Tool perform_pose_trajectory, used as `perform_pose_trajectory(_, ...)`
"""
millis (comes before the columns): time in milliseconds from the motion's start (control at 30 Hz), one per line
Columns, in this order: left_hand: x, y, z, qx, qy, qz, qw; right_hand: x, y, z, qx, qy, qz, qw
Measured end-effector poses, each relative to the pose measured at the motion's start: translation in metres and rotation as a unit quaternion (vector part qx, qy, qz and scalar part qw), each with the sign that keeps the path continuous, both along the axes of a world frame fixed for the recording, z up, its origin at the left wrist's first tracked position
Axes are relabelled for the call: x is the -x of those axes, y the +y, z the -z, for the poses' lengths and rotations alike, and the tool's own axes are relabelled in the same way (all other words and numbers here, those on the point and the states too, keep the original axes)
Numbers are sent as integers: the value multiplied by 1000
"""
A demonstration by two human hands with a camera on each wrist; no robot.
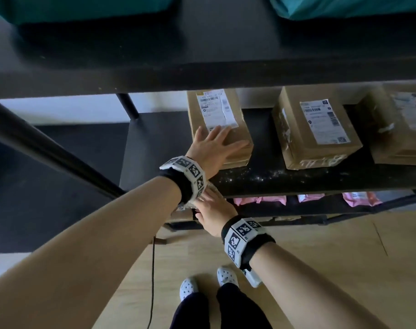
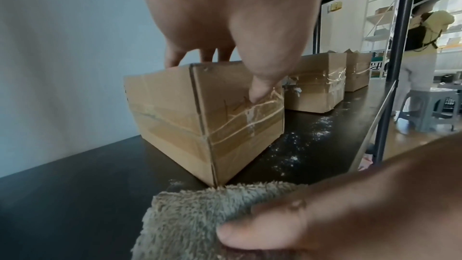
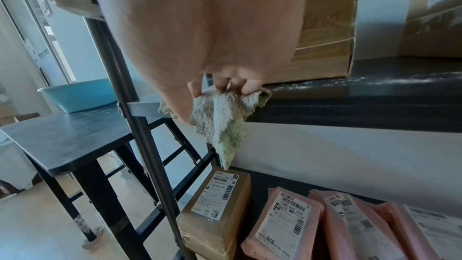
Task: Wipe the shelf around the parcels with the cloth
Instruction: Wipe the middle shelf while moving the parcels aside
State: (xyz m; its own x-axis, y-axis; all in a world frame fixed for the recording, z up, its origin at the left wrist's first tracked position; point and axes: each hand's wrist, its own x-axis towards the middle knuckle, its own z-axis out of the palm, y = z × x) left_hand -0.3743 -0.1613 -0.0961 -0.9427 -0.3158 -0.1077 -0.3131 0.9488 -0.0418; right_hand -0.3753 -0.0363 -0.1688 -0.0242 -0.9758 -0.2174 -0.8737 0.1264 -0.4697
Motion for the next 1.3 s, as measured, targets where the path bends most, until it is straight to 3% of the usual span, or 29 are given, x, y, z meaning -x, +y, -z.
perform_pose_trajectory(267,-20,-30,-8,39,-25,-10,999,-14,-5,-1,7,94,3,996)
perform_pose_trajectory(433,-35,-42,-9,49,-23,-34,998,-7,-7,-7,-21,54,8,998)
perform_pose_trajectory(533,-38,-41,-10,14,8,-71,997,24,8,-12,-13,39,76,996)
perform_pose_trajectory(733,-49,-41,-16,-95,99,-184,973,56,22,-10,-118,56,214,968)
perform_pose_trajectory(900,-70,-41,-15,-123,98,-229,961,23,-9,-14,-133,9,212,968)
perform_pose_trajectory(967,-75,-38,-16,-140,95,-245,955,24,-16,-18,-96,-10,254,962)
perform_pose_trajectory(1033,-77,-37,-16,-184,104,-285,935,31,-23,-28,-21,-91,325,941)
perform_pose_trajectory(1133,-77,-36,-16,-267,154,-324,895,41,-41,-47,25,-276,380,883)
perform_pose_trajectory(1300,-85,-38,-24,-288,212,-356,863,39,-57,-51,9,-315,350,882)
